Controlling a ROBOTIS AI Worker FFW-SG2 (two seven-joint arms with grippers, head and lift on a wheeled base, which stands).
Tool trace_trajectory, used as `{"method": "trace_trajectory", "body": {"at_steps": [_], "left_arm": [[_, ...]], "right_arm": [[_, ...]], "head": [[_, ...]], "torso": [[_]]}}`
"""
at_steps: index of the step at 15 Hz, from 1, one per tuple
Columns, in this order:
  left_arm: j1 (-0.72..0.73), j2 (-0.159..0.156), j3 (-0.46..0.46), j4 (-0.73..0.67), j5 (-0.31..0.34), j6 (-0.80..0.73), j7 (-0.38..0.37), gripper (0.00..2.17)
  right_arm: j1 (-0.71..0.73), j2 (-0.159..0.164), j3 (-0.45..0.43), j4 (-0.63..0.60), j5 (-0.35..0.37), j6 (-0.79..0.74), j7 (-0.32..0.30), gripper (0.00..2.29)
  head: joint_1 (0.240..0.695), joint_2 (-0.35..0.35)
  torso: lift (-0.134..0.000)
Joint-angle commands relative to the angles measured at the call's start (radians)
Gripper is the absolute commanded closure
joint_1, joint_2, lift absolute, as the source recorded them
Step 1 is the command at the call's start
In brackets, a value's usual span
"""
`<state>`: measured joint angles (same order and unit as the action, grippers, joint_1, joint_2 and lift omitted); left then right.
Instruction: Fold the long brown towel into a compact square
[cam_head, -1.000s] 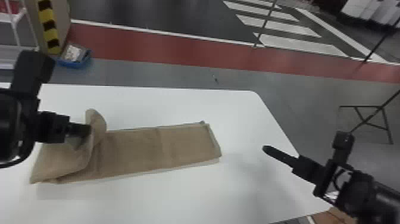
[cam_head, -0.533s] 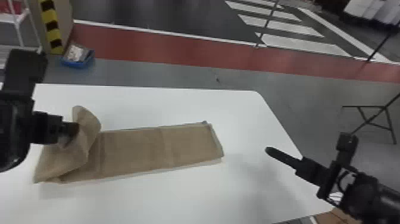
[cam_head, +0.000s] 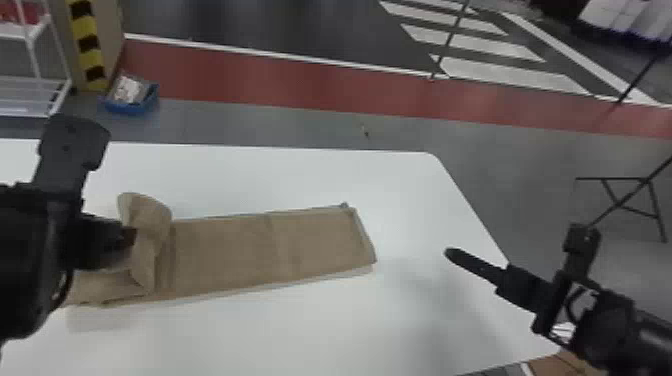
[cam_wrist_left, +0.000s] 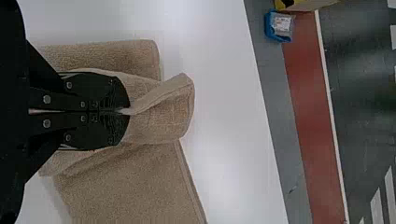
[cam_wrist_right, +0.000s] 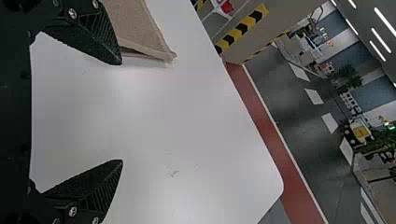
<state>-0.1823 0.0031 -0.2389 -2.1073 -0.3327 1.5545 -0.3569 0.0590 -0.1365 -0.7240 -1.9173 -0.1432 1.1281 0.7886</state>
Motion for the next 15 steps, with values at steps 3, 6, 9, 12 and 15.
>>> {"method": "trace_trajectory", "body": {"at_steps": [3, 6, 9, 12, 15], "left_arm": [[0.043, -0.006, -0.069, -0.013, 0.058, 0.0, 0.016, 1.38], [0.052, -0.006, -0.119, -0.011, 0.07, 0.0, 0.029, 0.31], [0.052, -0.006, -0.131, -0.019, 0.1, 0.0, 0.044, 0.05], [0.052, -0.006, -0.131, -0.019, 0.109, 0.0, 0.044, 0.06], [0.063, -0.006, -0.105, -0.04, 0.109, 0.003, 0.044, 0.06]], "right_arm": [[-0.007, 0.0, 0.003, 0.0, 0.005, 0.003, 0.0, 0.15], [-0.01, 0.003, 0.006, -0.002, 0.008, 0.003, -0.002, 0.15], [-0.01, 0.005, 0.005, 0.003, 0.008, 0.0, -0.002, 0.15], [-0.019, 0.008, 0.021, 0.006, 0.008, -0.006, -0.003, 0.15], [-0.053, 0.031, 0.069, -0.008, -0.004, 0.028, -0.008, 0.15]], "head": [[0.695, -0.35], [0.695, -0.35], [0.695, -0.35], [0.695, -0.35], [0.695, -0.35]], "torso": [[-0.124], [-0.124], [-0.124], [-0.124], [-0.124]]}}
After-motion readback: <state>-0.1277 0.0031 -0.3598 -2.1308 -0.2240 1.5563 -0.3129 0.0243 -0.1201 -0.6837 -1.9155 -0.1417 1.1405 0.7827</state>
